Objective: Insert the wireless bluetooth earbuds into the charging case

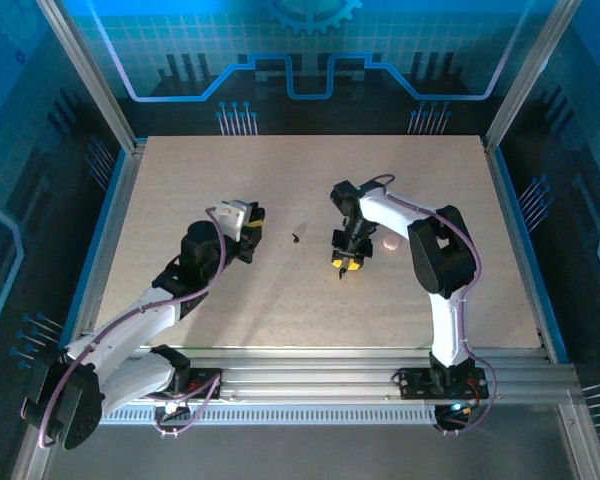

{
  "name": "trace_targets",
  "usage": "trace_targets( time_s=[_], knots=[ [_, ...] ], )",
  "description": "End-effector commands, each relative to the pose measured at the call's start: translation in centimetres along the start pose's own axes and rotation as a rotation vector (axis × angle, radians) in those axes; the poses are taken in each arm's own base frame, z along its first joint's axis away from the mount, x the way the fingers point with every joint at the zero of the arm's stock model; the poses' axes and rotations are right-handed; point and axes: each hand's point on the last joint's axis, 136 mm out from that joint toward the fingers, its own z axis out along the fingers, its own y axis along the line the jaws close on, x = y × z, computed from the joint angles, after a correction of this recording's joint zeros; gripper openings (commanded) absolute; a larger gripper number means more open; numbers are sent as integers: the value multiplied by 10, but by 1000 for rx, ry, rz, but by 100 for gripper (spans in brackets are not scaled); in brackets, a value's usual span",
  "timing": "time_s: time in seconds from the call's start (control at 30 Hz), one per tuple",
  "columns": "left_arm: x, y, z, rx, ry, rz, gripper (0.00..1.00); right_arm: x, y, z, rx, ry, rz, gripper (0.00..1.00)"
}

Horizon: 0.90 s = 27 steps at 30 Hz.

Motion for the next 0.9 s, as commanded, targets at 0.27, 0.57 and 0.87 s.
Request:
trace_targets(
  time_s=[0.27,0.57,0.87],
  knots=[
    [-8,1,0,5,-21,-20,10,-2,-12,20,54,33,32,29],
    [-5,1,0,8,-11,-24,10,1,-11,21,48,31,39,21],
    [12,-5,15,55,24,-65,10,0,-3,-4,-13,-78,47,17]
  ],
)
